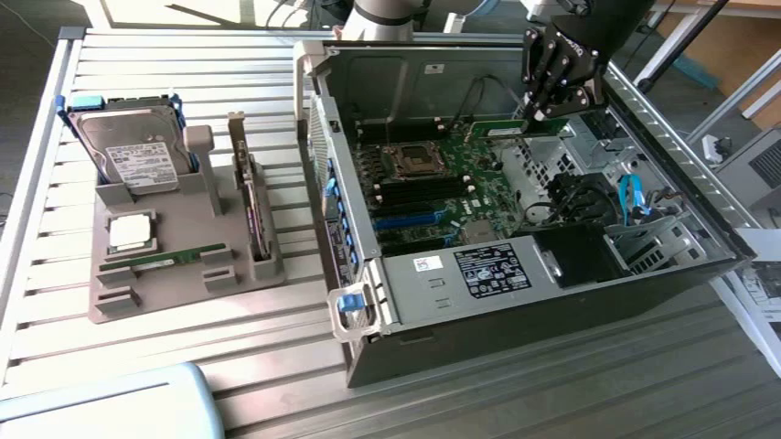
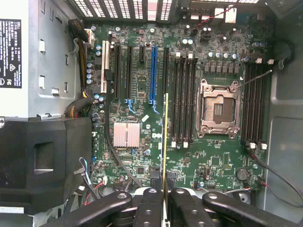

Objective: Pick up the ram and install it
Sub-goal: 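Insert the ram into the slot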

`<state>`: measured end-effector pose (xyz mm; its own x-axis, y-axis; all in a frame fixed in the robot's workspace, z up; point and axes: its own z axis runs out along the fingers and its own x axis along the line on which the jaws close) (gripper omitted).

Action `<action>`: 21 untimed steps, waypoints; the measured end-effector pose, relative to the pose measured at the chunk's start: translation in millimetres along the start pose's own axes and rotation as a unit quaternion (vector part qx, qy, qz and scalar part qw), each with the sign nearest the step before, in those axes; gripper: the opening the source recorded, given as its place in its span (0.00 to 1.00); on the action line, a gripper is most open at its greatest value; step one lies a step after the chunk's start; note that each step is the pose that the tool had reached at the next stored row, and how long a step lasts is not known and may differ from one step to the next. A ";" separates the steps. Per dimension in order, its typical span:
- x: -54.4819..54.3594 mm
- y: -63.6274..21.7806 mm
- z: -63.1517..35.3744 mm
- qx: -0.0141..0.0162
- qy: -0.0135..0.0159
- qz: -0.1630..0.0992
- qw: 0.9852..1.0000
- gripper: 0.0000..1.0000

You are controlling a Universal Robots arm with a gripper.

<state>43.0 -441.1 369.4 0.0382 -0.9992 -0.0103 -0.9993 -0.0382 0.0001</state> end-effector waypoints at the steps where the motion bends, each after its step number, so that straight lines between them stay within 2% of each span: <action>1: 0.0 0.0 0.1 0.000 0.000 0.000 1.000 0.14; 5: -0.4 1.4 7.0 0.000 0.000 0.000 1.000 0.14; 10: -2.0 9.0 18.4 0.000 0.000 0.000 1.000 0.14; 12: -2.5 11.6 25.9 0.000 0.000 0.000 1.000 0.14; 15: -3.2 19.2 33.7 0.000 0.000 0.000 1.000 0.14; 21: -5.1 22.0 47.2 0.000 0.000 0.000 1.000 0.14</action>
<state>20.9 -436.4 322.2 0.0382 -0.9992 -0.0103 -0.9993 -0.0382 0.0002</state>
